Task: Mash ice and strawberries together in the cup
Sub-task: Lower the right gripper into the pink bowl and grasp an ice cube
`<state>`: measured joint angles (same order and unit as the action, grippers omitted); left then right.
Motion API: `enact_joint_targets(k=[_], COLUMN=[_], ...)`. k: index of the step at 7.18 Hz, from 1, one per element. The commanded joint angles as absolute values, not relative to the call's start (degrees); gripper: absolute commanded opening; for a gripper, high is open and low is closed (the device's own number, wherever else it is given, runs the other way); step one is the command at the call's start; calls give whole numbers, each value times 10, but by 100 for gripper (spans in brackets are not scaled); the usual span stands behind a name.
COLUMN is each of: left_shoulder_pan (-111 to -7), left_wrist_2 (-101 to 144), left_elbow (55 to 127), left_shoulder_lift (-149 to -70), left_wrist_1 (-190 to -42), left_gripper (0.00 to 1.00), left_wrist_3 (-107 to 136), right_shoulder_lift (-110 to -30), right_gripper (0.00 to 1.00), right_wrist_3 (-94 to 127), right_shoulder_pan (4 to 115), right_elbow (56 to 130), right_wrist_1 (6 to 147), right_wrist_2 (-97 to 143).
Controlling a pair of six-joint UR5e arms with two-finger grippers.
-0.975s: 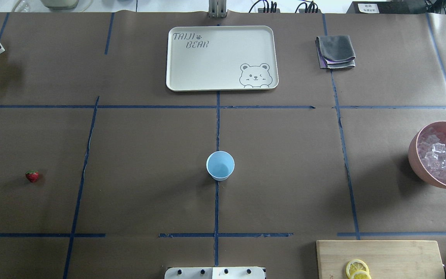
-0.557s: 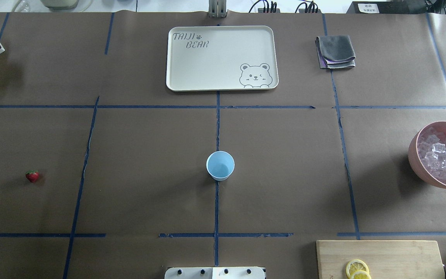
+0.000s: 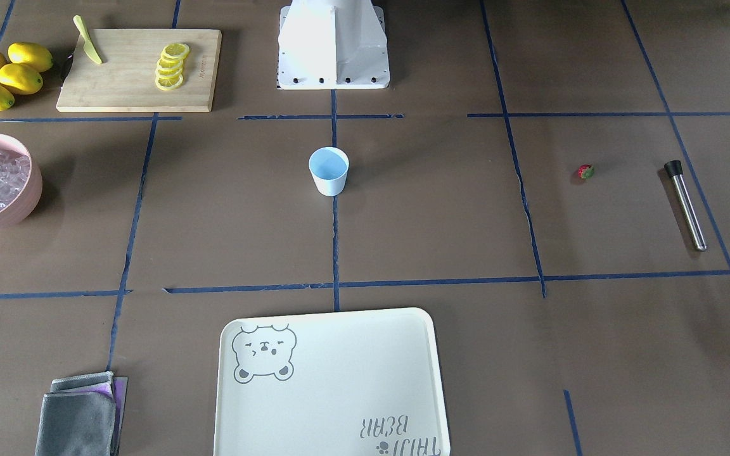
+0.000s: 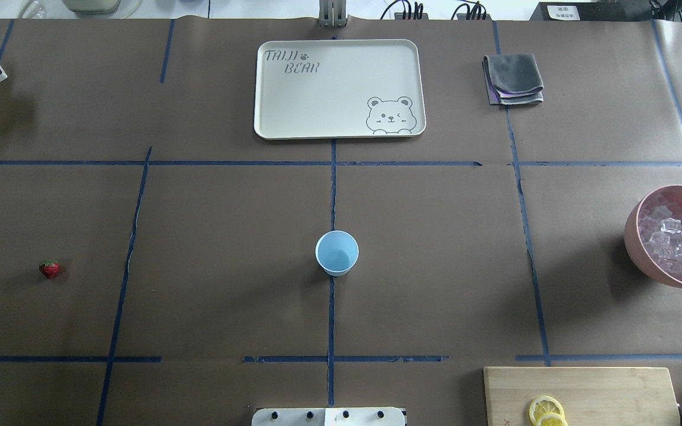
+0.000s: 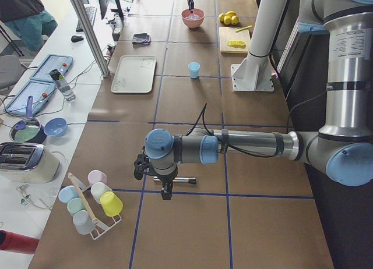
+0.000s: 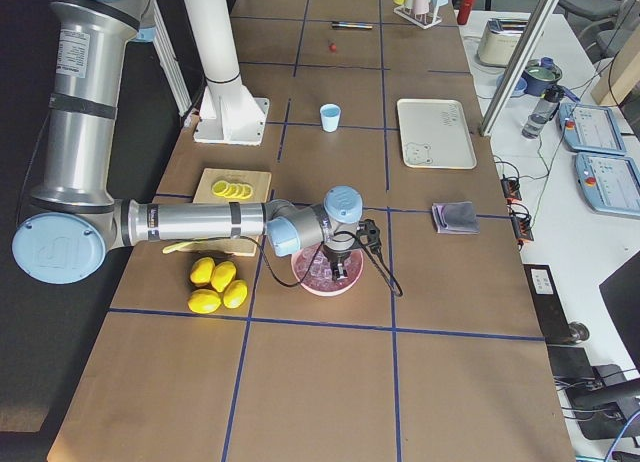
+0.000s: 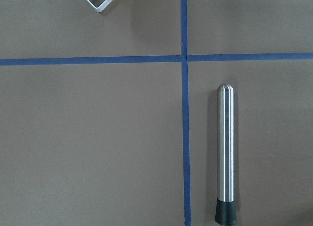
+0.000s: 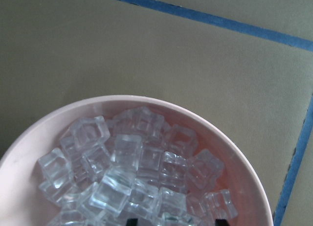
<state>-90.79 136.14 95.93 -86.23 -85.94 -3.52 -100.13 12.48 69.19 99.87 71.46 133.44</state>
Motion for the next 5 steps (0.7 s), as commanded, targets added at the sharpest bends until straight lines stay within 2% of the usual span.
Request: enact_joint_targets(k=[1, 5], left_shoulder_pan=[-909, -909], left_wrist_2=[1361, 1361], left_elbow=[962, 962], left_shoulder_lift=[-862, -862], left_wrist_1=[-859, -859], left_gripper=[100, 100], left_wrist_3=[-35, -35], right_shoulder_lift=[-1002, -1001], right_gripper=[59, 58], right_wrist_3=[125, 125], right_shoulder_pan=[691, 674], right_elbow=[994, 985], right_wrist_1=[715, 714], right_wrist_2=[1335, 1335])
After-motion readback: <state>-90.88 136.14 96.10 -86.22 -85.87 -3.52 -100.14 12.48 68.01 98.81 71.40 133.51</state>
